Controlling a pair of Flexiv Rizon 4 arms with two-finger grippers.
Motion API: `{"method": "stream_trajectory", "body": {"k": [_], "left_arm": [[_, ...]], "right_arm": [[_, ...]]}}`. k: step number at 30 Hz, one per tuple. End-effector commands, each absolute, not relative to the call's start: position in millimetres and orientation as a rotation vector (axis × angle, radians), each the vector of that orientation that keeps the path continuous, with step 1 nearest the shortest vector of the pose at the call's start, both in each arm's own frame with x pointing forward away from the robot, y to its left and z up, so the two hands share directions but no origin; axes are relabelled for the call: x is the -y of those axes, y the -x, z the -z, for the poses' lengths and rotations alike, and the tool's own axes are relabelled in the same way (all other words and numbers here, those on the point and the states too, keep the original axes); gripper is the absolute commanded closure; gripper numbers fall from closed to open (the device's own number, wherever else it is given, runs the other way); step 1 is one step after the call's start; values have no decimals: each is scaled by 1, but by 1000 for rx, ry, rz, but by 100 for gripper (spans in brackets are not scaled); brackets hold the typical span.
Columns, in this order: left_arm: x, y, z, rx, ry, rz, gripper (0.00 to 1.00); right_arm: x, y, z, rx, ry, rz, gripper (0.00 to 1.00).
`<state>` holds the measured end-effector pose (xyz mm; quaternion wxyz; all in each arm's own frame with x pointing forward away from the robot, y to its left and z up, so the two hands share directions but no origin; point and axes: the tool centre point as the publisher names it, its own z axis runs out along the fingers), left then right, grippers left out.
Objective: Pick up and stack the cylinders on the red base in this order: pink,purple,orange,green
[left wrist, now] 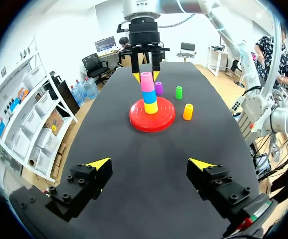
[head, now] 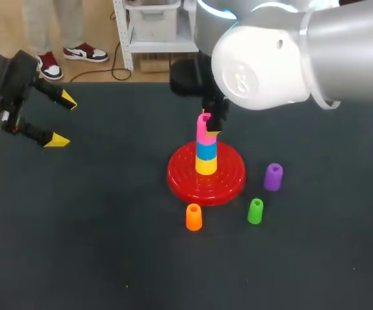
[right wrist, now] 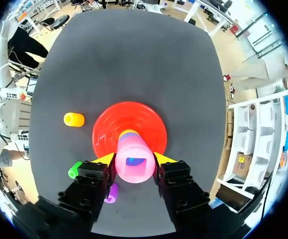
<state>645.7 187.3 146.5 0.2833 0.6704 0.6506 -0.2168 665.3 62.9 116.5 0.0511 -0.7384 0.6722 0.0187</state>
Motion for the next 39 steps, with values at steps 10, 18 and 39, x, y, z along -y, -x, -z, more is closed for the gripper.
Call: {"method": "stream_trajectory", "body": {"k": [10, 18, 39], "left_arm": [[-187, -645, -146, -1740, -1794, 578, 0], [-187, -645, -146, -1740, -1794, 578, 0], [-187, -645, -146, -1740, -1794, 578, 0]], "right_arm": [[-64, -662, -132, -2013, 2195, -67, 0], [-45, -662, -160, -1995, 2146, -41, 0], [52, -636, -114, -2282, 1850, -26, 0]]}}
